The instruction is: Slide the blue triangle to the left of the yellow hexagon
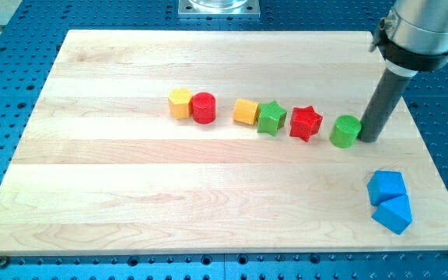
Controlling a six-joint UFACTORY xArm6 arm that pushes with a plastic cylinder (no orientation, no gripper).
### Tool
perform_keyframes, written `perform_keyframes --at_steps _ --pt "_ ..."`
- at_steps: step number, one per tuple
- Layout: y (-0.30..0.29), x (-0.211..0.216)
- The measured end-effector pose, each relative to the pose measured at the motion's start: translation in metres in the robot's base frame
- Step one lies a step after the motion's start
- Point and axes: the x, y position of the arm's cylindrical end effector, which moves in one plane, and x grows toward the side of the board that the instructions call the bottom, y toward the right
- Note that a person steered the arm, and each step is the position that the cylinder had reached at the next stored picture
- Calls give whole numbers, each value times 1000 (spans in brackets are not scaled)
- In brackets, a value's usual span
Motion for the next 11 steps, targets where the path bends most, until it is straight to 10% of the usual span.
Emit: perform_keyframes --at_steps 4,9,10,11 --pt "95 156" --pt "-297 71" --pt "-313 110" --pt "-326 45"
